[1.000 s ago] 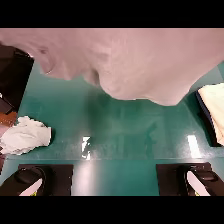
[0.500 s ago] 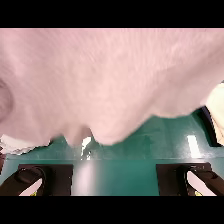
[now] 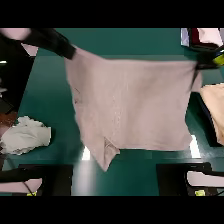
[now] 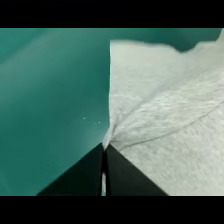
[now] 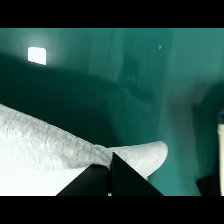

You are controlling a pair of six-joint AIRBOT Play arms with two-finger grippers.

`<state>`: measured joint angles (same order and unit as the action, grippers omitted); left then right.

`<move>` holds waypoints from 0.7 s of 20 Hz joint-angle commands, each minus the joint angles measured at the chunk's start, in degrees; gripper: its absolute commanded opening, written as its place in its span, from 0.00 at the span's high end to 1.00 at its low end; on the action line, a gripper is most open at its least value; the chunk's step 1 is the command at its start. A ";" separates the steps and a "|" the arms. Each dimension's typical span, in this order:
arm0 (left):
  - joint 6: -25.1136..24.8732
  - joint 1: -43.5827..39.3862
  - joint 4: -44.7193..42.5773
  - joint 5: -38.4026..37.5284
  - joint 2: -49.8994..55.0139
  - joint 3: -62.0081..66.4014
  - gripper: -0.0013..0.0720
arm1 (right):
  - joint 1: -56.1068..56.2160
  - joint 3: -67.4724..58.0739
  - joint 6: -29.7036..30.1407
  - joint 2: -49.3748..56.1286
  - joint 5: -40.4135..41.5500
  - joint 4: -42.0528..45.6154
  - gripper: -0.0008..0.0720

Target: Fold the shirts.

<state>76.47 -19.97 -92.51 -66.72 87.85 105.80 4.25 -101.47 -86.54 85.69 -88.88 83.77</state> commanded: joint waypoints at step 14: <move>11.76 16.44 10.38 -8.90 7.98 -0.59 0.32 | -4.42 0.83 6.29 7.02 3.26 -19.93 0.47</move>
<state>87.68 -7.33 -89.65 -69.04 98.17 106.94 1.67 -100.95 -83.53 95.33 -78.28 74.43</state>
